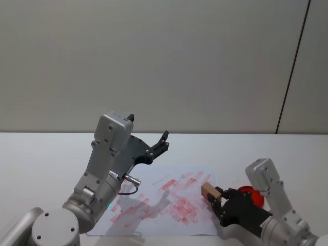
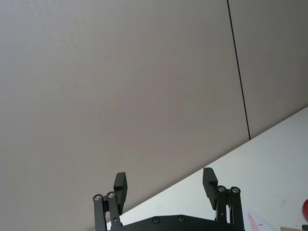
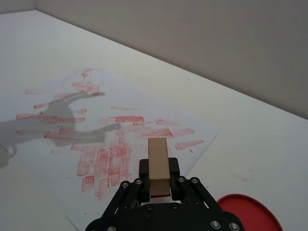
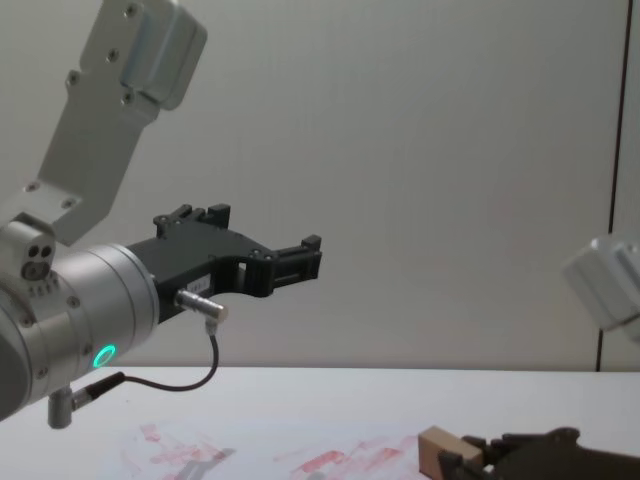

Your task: Use the one hand to pick up the stamp and affix it onto the A4 paper.

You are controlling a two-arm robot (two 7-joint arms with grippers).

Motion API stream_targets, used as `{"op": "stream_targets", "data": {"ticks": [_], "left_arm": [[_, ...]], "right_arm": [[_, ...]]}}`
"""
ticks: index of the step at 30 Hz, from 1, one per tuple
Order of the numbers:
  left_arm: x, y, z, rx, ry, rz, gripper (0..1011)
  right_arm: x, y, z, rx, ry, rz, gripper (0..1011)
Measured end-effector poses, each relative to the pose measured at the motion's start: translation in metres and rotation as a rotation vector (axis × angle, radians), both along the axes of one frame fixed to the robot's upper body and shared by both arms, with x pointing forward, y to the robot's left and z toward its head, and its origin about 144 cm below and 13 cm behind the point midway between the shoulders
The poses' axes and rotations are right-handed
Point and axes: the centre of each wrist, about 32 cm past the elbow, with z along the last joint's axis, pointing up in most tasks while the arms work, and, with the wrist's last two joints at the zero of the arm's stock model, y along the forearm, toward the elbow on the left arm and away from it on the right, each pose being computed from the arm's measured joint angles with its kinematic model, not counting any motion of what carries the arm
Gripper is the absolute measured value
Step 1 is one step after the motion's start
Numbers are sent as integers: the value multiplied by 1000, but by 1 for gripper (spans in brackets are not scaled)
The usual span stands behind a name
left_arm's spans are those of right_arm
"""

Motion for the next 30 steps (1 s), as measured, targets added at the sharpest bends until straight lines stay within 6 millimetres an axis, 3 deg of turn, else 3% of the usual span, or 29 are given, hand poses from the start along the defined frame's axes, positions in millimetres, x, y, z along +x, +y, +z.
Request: {"op": "stream_targets", "data": {"ticks": [30], "left_arm": [[0, 0, 0, 0, 0, 0, 1003]], "right_arm": [[4, 4, -13, -42, 47, 16, 216]]}}
